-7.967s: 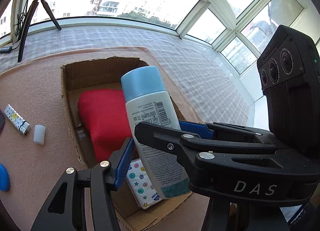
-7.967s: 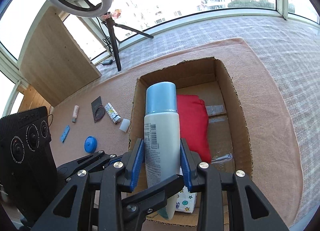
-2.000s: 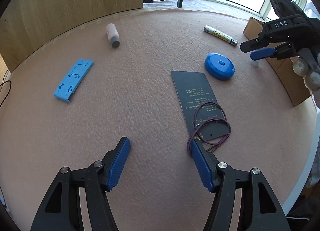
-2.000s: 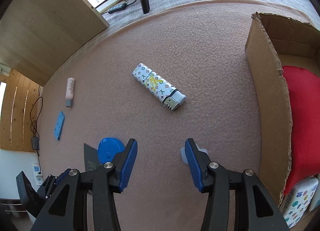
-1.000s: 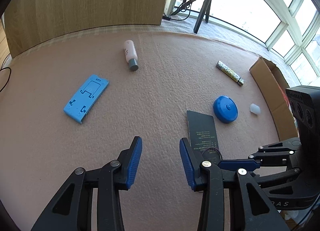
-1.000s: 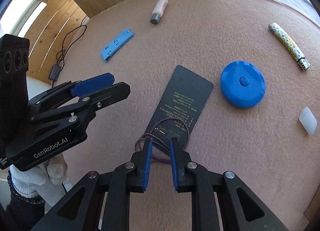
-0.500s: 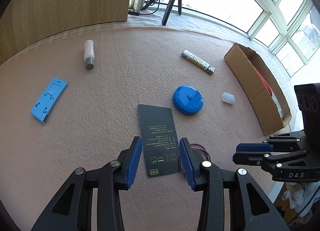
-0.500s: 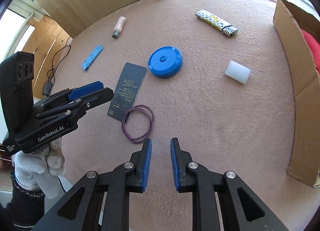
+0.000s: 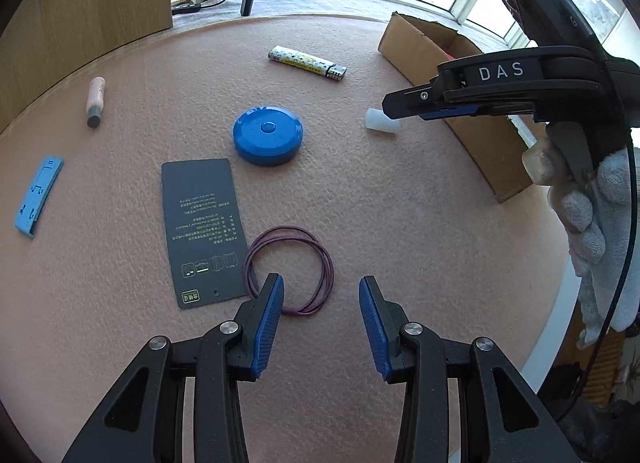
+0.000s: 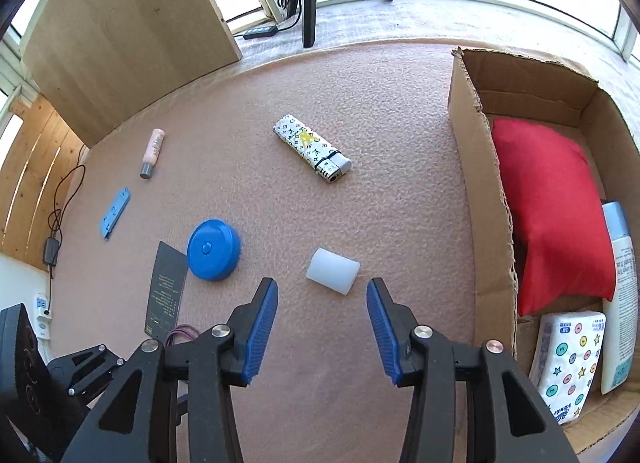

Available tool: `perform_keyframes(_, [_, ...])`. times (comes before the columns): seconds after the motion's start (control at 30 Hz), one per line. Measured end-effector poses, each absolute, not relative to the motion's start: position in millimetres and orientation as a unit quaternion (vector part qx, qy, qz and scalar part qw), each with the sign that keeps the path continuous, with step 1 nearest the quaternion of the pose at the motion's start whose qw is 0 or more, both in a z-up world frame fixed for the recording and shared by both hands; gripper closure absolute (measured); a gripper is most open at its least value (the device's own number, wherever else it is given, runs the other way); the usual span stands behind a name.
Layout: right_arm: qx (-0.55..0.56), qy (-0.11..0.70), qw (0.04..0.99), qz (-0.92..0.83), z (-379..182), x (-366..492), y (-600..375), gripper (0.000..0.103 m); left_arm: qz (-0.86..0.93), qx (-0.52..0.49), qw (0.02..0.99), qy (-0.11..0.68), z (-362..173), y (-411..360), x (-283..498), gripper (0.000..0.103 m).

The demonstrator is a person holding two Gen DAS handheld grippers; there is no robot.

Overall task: Organize objects
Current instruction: 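Close the right tool on the white cylinder while the left tool closes on the purple cable ring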

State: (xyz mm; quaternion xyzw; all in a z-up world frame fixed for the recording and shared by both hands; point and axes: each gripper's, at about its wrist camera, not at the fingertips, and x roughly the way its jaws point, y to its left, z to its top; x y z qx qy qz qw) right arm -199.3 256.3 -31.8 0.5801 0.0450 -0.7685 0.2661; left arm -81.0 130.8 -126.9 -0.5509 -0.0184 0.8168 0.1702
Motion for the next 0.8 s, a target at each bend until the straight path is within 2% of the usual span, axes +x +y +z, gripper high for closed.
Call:
perform_keyframes(0.23, [0.594, 0.083, 0.25, -0.76, -48.8, -213.5, 242.5, 0.06, 0.811, -0.558, 0.173, -0.02, -133.4, 134.9, -89.5, 0.063])
perform_keyframes(0.4, [0.594, 0.114, 0.244, -0.758, -57.4, -216.9, 232.3, 0.06, 0.816, -0.552, 0.171, 0.021, -135.4, 144.4, -94.6, 0.074])
perform_keyframes(0.53, [0.588, 0.135, 0.244, -0.759, -57.9, -214.6, 227.3, 0.061, 0.819, -0.55, 0.162, 0.021, -136.1, 140.6, -98.7, 0.089])
perform_keyframes(0.6, [0.586, 0.14, 0.247, -0.759, -57.6, -212.3, 227.6, 0.068, 0.819, -0.551, 0.16, 0.011, -136.1, 135.9, -98.9, 0.099])
perform_keyframes(0.8, [0.583, 0.136, 0.263, -0.756, -53.9, -207.0, 233.0, 0.081, 0.816, -0.555, 0.161, -0.027, -136.4, 126.3, -94.8, 0.099])
